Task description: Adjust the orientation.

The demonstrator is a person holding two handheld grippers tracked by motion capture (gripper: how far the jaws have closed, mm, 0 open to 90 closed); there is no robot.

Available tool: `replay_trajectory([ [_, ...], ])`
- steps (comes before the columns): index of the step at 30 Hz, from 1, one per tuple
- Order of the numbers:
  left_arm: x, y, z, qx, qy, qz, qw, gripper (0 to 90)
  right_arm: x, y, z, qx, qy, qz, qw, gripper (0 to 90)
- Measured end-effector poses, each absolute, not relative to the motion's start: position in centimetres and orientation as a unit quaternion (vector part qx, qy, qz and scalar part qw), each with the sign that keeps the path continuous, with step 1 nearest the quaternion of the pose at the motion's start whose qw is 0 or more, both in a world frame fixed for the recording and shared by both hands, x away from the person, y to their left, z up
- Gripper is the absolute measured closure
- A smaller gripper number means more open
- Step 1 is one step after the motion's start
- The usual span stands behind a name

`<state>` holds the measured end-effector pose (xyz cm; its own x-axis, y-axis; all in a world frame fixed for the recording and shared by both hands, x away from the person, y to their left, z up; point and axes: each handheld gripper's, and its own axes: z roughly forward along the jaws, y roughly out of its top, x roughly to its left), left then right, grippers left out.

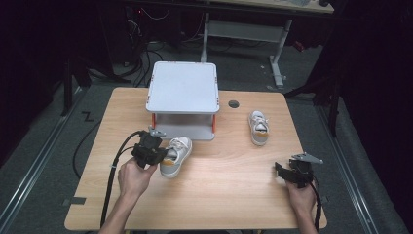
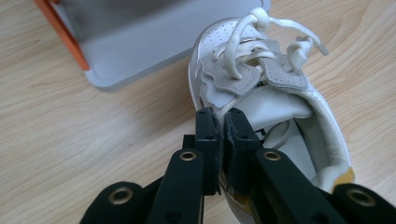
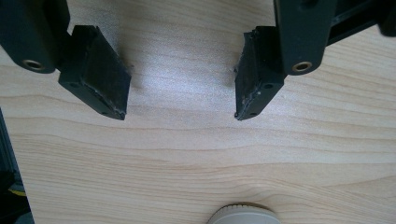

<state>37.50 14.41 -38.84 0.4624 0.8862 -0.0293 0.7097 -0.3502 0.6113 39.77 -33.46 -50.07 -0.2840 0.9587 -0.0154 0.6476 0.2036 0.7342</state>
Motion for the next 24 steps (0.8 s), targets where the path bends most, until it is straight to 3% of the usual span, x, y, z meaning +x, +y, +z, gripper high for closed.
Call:
replay_trajectory([
  [24,38.2,6.6,-41.2,0.809,0.496,0.155,0.274,85.0,39.7,-33.4,-50.1,0.547,0.736,0.316,0.244,35.7],
])
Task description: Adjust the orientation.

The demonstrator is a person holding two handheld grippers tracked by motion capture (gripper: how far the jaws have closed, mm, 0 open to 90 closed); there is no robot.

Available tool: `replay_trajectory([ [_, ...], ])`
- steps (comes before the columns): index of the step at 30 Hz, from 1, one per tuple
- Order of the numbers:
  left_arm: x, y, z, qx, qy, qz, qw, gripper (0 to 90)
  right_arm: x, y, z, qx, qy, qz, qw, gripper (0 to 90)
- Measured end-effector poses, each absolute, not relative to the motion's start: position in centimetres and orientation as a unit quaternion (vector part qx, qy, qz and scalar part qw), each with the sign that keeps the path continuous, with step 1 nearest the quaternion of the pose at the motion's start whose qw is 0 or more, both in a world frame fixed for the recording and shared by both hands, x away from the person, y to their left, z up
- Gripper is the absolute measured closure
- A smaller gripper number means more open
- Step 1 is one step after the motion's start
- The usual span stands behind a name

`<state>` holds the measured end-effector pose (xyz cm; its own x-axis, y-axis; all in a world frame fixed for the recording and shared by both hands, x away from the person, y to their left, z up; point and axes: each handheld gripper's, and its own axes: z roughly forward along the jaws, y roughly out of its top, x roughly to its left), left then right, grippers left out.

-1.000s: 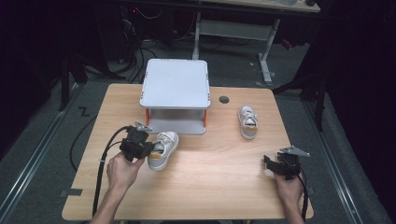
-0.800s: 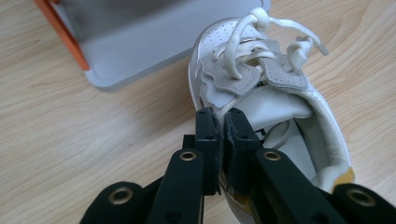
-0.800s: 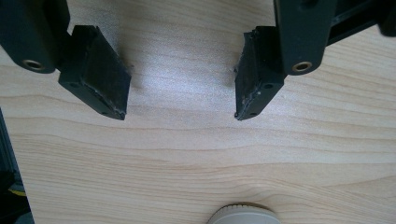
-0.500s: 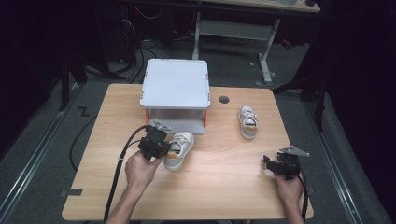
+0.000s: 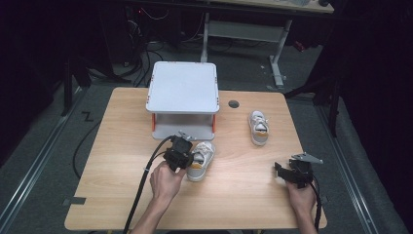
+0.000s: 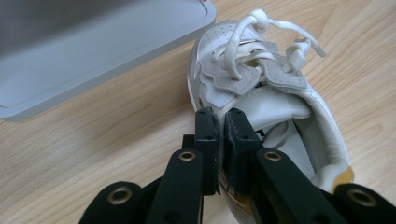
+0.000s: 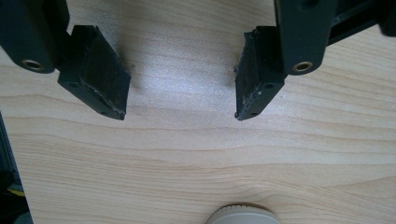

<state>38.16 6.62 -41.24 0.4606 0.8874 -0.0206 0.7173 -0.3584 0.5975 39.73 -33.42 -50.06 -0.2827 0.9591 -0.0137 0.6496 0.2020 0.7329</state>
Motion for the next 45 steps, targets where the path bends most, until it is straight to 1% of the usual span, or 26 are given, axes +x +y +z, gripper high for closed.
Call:
replay_trajectory([
  [8,37.8,5.1,-42.7,0.824,0.480,0.157,0.258,83.8,39.7,-33.4,-50.1,0.546,0.736,0.316,0.245,35.7],
  [11,37.8,5.1,-42.7,0.824,0.480,0.145,0.262,83.4,39.7,-33.4,-50.1,0.546,0.736,0.316,0.245,35.7],
  [15,37.8,5.3,-42.9,0.825,0.482,0.109,0.275,82.0,39.7,-33.4,-50.1,0.546,0.736,0.316,0.245,35.7],
  [21,37.6,5.5,-43.3,0.822,0.482,0.087,0.290,80.8,39.7,-33.4,-50.1,0.546,0.736,0.316,0.245,35.7],
  [35,37.3,6.0,-43.8,0.813,0.484,0.069,0.315,78.0,39.7,-33.4,-50.1,0.546,0.736,0.316,0.245,35.7],
  [37,37.4,6.3,-43.9,0.808,0.486,0.059,0.329,71.2,39.7,-33.4,-50.1,0.546,0.736,0.316,0.245,35.7],
  [39,37.4,6.3,-44.1,0.804,0.490,0.058,0.333,62.5,39.7,-33.4,-50.1,0.546,0.736,0.316,0.245,35.7],
  [41,37.4,6.4,-44.1,0.802,0.488,0.061,0.339,55.9,39.7,-33.4,-50.1,0.546,0.736,0.316,0.245,35.7],
  [45,37.2,6.7,-43.7,0.793,0.482,0.060,0.367,47.2,39.7,-33.4,-50.1,0.546,0.736,0.316,0.245,35.7],
])
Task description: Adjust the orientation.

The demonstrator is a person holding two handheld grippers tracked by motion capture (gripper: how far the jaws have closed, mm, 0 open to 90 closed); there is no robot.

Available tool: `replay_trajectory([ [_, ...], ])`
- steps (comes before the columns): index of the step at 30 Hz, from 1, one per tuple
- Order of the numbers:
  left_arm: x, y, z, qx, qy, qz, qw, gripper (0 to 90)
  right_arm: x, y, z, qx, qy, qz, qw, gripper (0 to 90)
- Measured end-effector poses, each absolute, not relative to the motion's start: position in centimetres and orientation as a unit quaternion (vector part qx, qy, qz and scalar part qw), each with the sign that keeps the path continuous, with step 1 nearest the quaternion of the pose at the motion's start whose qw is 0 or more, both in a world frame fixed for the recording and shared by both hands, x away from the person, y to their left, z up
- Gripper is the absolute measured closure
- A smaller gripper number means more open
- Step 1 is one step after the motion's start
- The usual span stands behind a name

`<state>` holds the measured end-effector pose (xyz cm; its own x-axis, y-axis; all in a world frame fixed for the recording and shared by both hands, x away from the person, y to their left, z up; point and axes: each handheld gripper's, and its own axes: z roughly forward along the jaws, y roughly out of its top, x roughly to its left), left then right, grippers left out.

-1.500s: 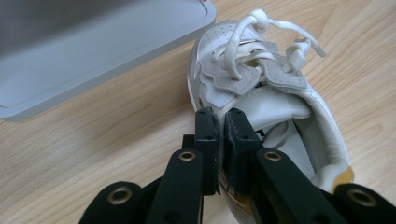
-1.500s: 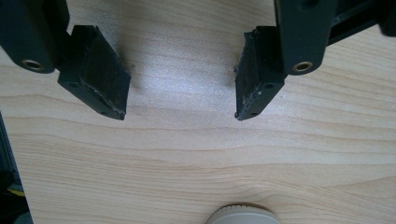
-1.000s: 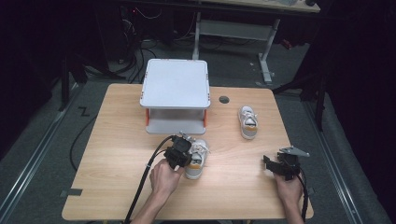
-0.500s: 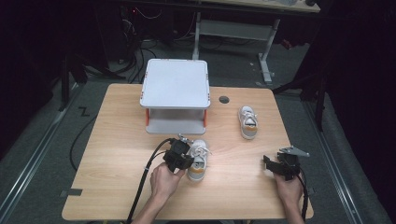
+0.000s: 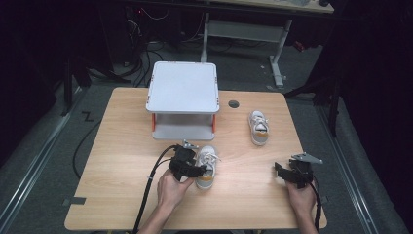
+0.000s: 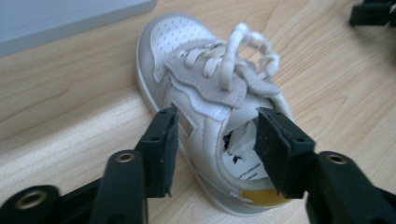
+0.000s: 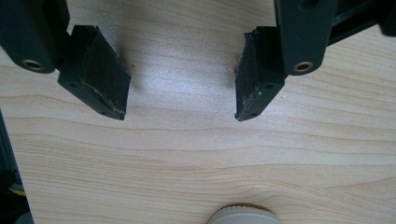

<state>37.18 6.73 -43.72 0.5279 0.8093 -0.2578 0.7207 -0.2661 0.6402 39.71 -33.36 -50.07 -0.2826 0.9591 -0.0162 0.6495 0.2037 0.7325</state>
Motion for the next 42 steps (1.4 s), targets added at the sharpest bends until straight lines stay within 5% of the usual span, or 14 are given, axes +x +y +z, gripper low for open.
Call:
replay_trajectory([
  [22,36.3,13.2,-41.7,0.739,0.495,0.113,0.442,35.7,39.7,-33.4,-50.1,0.545,0.737,0.315,0.246,35.7],
  [42,35.9,19.7,-44.3,0.696,0.549,0.184,0.425,33.8,39.7,-33.4,-50.0,0.542,0.739,0.318,0.243,39.6],
])
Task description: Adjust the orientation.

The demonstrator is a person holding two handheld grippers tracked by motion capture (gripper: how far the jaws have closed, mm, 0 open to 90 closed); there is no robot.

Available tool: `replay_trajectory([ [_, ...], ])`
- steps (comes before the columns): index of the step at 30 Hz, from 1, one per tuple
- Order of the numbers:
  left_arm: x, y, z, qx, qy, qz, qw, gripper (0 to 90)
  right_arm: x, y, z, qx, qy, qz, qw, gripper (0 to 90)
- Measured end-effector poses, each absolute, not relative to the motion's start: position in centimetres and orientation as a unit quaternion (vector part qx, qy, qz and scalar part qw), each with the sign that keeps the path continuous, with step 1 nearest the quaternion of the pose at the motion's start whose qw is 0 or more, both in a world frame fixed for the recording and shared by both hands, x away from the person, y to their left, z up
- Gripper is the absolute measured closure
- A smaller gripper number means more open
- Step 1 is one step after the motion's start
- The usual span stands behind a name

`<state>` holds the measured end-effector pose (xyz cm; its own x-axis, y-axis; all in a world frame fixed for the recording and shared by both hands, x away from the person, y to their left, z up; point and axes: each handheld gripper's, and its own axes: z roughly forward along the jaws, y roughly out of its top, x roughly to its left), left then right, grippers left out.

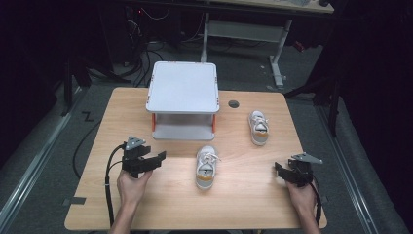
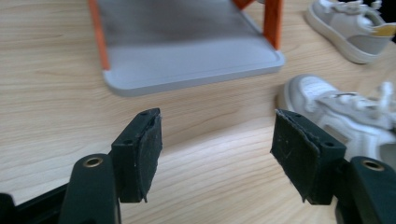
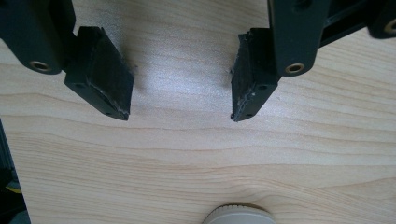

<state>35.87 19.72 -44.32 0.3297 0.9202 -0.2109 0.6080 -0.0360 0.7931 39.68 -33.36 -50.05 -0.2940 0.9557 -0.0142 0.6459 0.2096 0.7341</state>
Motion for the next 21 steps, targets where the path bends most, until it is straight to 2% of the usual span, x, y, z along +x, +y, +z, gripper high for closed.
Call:
replay_trajectory([
  [9,36.3,21.3,-46.2,0.686,0.566,0.211,0.404,34.0,39.6,-33.6,-49.7,0.544,0.743,0.316,0.230,50.4],
  [12,36.6,21.5,-47.0,0.685,0.572,0.217,0.396,34.0,39.5,-33.7,-49.3,0.540,0.743,0.328,0.222,51.6],
  [14,36.9,21.5,-47.4,0.688,0.578,0.220,0.380,34.1,39.3,-33.5,-48.9,0.538,0.739,0.333,0.234,52.0],
  [21,37.9,21.3,-48.6,0.696,0.586,0.232,0.344,35.1,39.7,-33.2,-46.0,0.511,0.742,0.378,0.212,53.1],
])
